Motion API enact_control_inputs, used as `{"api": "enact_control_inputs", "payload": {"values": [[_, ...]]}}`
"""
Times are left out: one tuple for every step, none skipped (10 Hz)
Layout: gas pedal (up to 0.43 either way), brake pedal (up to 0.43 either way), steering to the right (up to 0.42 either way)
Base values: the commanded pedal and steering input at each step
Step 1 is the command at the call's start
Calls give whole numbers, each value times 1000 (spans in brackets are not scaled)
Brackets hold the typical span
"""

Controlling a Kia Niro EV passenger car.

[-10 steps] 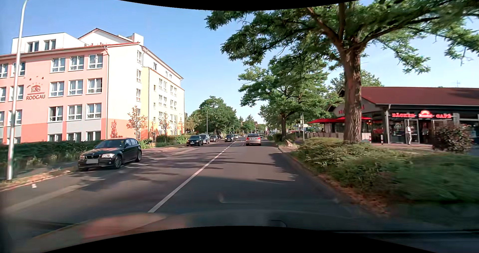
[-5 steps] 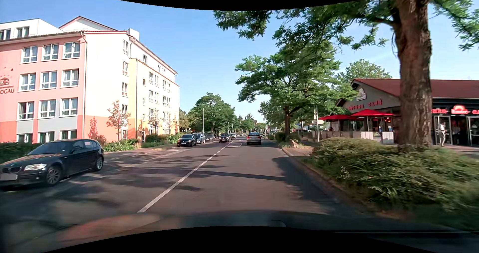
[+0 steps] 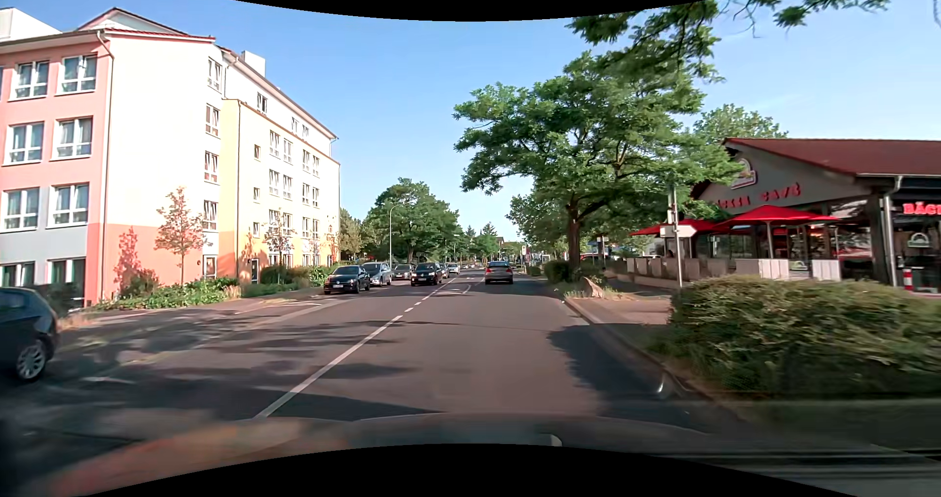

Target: Follow the waypoints while adhering to traffic rules and regulations

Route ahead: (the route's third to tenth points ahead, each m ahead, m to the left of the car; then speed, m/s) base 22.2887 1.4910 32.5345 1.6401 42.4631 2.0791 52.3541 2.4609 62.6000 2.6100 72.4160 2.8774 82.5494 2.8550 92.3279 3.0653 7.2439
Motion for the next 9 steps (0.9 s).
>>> {"api": "enact_control_inputs", "payload": {"values": [[47, 0, 0], [47, 0, 0], [47, 0, 0], [47, 0, 0], [47, 0, 0], [47, 0, 0], [47, 0, 0], [47, 0, 0], [47, 0, 0]]}}
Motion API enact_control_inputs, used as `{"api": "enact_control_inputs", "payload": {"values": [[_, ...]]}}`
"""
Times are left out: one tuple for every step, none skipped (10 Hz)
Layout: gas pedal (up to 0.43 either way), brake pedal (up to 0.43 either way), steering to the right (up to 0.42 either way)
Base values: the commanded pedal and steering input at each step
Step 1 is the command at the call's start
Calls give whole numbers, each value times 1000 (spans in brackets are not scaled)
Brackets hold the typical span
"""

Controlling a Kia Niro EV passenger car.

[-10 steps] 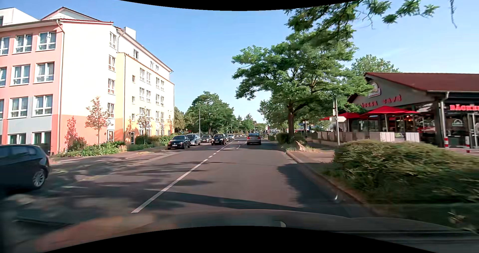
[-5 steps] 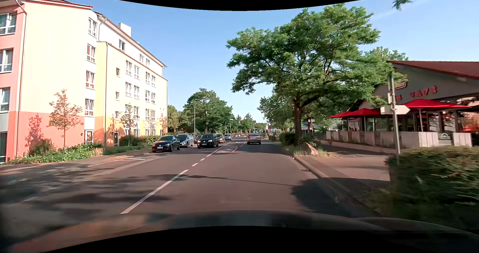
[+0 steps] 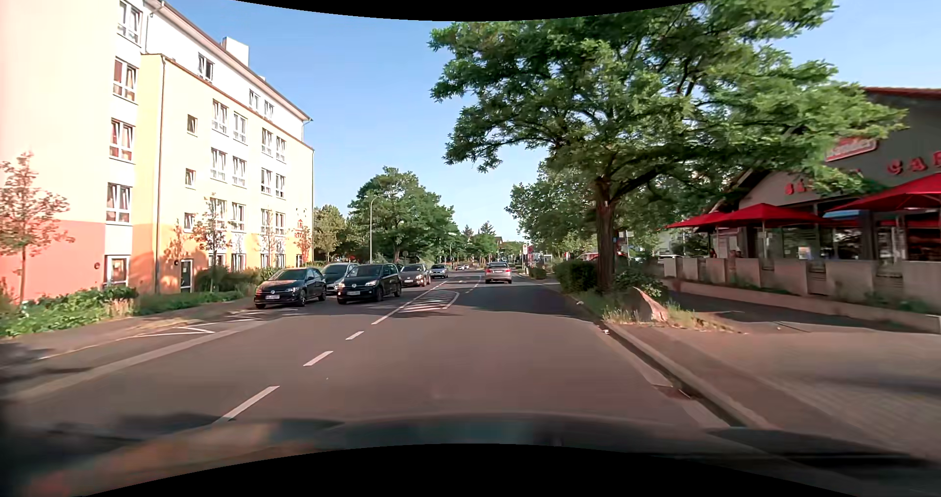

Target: Follow the waypoints while adhering to traffic rules and regulations

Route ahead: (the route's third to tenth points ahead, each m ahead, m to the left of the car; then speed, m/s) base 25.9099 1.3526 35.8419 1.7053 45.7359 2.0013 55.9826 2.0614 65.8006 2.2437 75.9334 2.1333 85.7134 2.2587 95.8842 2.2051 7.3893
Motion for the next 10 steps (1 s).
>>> {"api": "enact_control_inputs", "payload": {"values": [[47, 0, 0], [47, 0, -1], [47, 0, 0], [47, 0, 0], [47, 0, 0], [47, 0, -1], [47, 0, -1], [47, 0, -2], [47, 0, -2], [47, 0, -2]]}}
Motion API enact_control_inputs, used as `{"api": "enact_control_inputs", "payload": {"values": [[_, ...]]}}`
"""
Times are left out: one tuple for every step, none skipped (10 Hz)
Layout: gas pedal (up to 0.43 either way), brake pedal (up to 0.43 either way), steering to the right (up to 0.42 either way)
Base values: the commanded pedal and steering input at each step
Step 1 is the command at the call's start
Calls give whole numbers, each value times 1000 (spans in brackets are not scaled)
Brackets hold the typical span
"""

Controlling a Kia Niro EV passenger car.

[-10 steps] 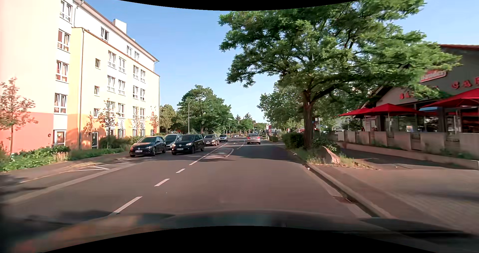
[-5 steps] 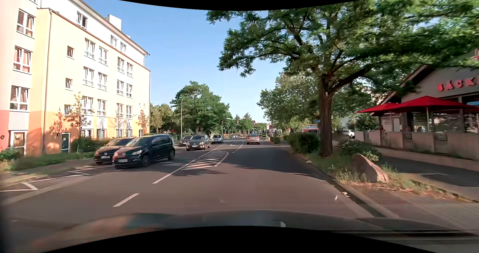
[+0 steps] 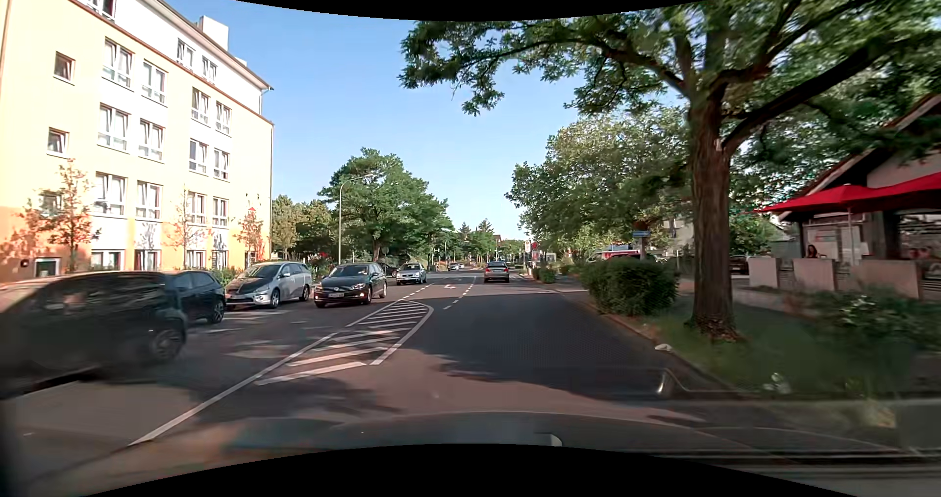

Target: Follow the waypoints while adhering to traffic rules and regulations

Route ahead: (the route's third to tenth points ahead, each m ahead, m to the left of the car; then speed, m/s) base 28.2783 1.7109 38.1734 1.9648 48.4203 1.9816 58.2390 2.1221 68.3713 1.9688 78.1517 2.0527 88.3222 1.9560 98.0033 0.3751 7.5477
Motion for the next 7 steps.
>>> {"api": "enact_control_inputs", "payload": {"values": [[47, 0, -3], [47, 0, -3], [47, 0, -3], [47, 0, -3], [47, 0, -3], [47, 0, -3], [47, 0, -3]]}}
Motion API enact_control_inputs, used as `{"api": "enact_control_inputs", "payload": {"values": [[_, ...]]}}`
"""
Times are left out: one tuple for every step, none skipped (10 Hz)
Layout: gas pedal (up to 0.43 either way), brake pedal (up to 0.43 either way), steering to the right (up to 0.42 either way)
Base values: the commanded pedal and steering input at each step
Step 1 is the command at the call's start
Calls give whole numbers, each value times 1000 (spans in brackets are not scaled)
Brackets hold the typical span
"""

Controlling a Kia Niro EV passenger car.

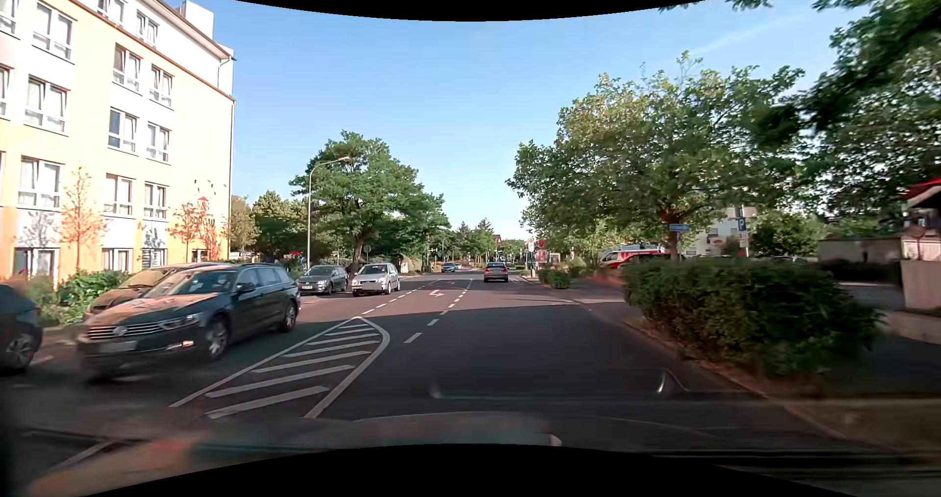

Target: Follow the waypoints while adhering to traffic rules and regulations

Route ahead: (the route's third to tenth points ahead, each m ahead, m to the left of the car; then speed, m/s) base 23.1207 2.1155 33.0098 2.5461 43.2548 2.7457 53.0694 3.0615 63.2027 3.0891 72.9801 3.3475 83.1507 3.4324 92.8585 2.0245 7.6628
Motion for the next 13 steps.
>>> {"api": "enact_control_inputs", "payload": {"values": [[47, 0, -3], [47, 0, -3], [47, 0, -3], [47, 0, -3], [47, 0, -3], [47, 0, -3], [47, 0, -3], [47, 0, -3], [47, 0, -3], [47, 0, -3], [47, 0, -3], [47, 0, -3], [47, 0, -3]]}}
